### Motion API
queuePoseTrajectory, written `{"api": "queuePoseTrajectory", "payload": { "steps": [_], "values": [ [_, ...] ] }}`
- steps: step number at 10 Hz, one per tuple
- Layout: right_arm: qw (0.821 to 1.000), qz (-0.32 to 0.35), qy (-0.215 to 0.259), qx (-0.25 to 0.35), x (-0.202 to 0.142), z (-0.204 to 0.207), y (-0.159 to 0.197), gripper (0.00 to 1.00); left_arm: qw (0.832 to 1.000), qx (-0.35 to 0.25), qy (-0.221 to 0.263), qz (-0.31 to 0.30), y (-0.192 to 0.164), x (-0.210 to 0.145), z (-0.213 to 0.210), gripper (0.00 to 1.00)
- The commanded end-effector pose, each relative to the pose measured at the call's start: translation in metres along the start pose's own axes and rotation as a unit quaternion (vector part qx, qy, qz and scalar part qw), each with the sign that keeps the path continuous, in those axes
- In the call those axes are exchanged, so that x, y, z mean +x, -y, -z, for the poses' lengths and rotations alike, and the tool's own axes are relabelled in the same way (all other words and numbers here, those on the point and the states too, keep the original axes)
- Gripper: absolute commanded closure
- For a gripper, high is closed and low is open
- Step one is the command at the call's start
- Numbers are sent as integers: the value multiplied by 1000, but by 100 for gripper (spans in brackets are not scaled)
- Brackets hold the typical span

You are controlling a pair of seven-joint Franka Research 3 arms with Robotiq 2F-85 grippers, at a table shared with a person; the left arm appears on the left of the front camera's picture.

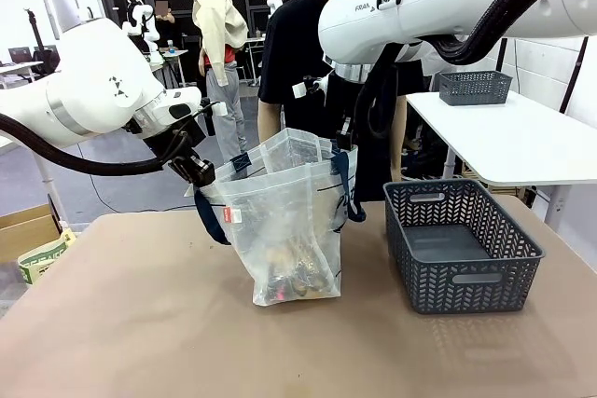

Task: Transfer purchased items from the store into the shopping bag.
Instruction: Move the Reusable shopping bag to the right side of the table.

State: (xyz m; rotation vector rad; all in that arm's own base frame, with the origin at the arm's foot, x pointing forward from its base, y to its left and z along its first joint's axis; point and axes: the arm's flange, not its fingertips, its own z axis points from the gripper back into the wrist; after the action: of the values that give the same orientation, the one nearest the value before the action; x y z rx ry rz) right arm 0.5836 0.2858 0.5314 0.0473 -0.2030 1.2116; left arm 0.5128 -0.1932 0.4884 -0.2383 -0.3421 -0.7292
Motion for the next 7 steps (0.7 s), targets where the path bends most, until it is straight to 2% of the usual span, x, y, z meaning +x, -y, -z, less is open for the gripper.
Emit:
{"api": "queuePoseTrajectory", "payload": {
  "steps": [1, 7],
  "values": [
    [1000, 0, 1, -1, 0, -1, 0, 100, 1000, 0, 0, 0, -1, 0, 0, 100],
    [1000, 0, 1, -1, 0, -1, 0, 100, 1000, 0, 0, 0, -1, 0, 0, 100]
  ]
}}
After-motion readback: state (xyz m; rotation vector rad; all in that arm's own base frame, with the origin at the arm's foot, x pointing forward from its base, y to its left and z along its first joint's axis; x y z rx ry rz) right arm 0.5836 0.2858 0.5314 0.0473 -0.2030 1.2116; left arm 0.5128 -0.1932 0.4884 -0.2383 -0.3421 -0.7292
